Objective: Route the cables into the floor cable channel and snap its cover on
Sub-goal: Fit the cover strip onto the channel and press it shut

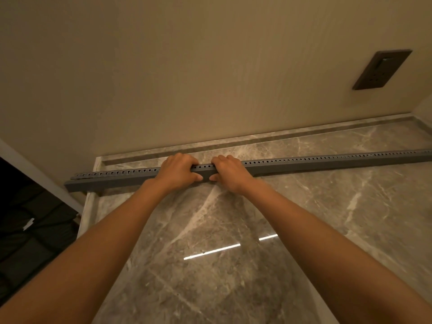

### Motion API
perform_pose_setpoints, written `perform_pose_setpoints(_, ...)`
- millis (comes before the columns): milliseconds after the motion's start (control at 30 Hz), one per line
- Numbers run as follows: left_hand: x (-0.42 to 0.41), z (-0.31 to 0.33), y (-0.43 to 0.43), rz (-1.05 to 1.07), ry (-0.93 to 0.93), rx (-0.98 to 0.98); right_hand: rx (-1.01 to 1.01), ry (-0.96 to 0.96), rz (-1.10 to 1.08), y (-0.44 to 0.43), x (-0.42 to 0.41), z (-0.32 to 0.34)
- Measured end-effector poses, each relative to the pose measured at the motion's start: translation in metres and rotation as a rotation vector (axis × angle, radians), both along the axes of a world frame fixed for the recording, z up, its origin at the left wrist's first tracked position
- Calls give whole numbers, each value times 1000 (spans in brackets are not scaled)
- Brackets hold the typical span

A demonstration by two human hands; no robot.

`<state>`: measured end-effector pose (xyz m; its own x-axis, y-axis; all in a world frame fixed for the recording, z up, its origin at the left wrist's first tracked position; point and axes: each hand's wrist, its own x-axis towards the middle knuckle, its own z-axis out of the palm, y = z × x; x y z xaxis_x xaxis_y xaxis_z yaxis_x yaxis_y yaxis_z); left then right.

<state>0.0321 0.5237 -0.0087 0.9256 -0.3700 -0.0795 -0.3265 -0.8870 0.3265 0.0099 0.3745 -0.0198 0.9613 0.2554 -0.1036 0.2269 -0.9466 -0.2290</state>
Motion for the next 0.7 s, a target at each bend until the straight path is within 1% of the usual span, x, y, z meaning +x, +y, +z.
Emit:
perform_pose_setpoints(100, 0, -3, 12, -5, 72, -91, 4, 26, -18, 0, -1, 0)
perform_pose_setpoints(167, -1, -4, 25, 33, 90, -133, 6, 65, -31, 1, 1, 3)
perform_pose_setpoints(300, 2, 0, 55, 84, 146, -129, 36, 138, -14, 20, 5, 8)
perform_pose_setpoints(400, 3, 6, 78, 108, 175, -123, 71, 122, 10, 43, 7, 8)
perform_pose_setpoints(467, 2, 6, 86, 124, 143, -115, 80, 91, 30, 57, 7, 6)
perform_pose_setpoints(600, -6, -2, 87, 147, 5, -121, 78, 19, 97, 77, 4, 2)
perform_pose_setpoints(700, -10, -6, 84, 137, -72, -144, 104, -21, 91, 78, 4, 2)
